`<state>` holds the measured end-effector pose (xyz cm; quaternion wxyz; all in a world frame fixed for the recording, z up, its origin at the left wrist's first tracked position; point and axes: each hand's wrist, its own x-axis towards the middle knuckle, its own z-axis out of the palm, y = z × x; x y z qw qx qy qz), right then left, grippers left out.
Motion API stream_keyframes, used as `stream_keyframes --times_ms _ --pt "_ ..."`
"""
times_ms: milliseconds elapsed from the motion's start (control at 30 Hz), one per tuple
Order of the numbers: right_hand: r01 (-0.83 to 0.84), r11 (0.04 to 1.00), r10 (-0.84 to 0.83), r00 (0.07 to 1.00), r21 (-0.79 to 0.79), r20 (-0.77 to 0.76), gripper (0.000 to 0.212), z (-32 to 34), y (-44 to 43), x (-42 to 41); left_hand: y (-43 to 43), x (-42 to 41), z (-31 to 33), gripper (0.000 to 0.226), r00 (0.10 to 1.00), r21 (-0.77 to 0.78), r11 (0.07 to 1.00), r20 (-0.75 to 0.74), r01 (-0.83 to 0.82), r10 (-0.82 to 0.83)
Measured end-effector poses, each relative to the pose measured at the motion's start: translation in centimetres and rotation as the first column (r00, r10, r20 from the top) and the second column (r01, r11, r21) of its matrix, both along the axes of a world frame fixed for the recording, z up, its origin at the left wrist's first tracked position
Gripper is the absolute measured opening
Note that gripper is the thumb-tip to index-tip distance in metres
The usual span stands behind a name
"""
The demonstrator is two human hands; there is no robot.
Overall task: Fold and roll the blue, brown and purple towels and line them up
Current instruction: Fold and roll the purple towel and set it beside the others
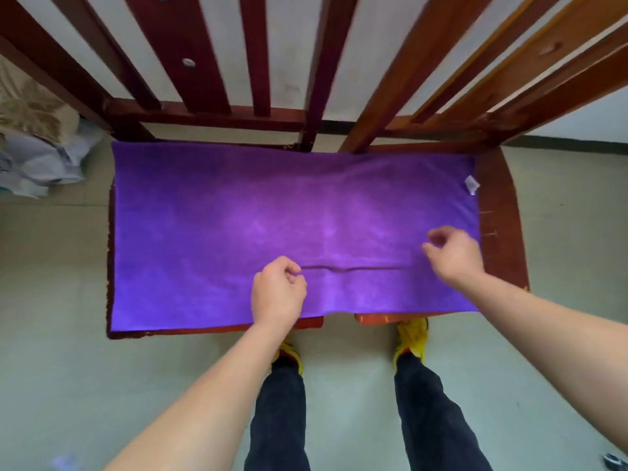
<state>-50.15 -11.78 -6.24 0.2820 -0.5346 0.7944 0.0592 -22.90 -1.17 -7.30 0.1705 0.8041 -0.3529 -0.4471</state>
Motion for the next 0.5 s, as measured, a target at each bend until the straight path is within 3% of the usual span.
stream_keyframes --times_ms 167,300,400,500 --pt "0.126 0.984 -0.124 0.992 -0.125 0.027 0.027 -1.9 -5.7 -7.0 0.6 -11.2 -0.7 0.012 0.981 0.017 0.981 -0.014 0.194 -0.194" --pt "0.171 0.961 -0.142 0.979 -0.217 0.143 0.033 -4.0 -10.9 -10.1 -0.6 -20.4 -1.8 0.01 0.959 0.046 0.958 -0.013 0.284 -0.283" --pt "0.123 0.977 -0.087 0.976 -0.176 0.202 0.041 -5.4 -14.2 -11.2 -2.0 -26.6 -2.6 0.01 0.953 0.058 0.951 -0.023 0.304 -0.303" --pt "0.105 0.989 -0.073 0.955 -0.1 0.286 0.053 -6.4 -16.6 -11.4 -3.0 -31.5 -3.8 0.024 0.937 0.099 0.933 0.01 0.345 -0.348"
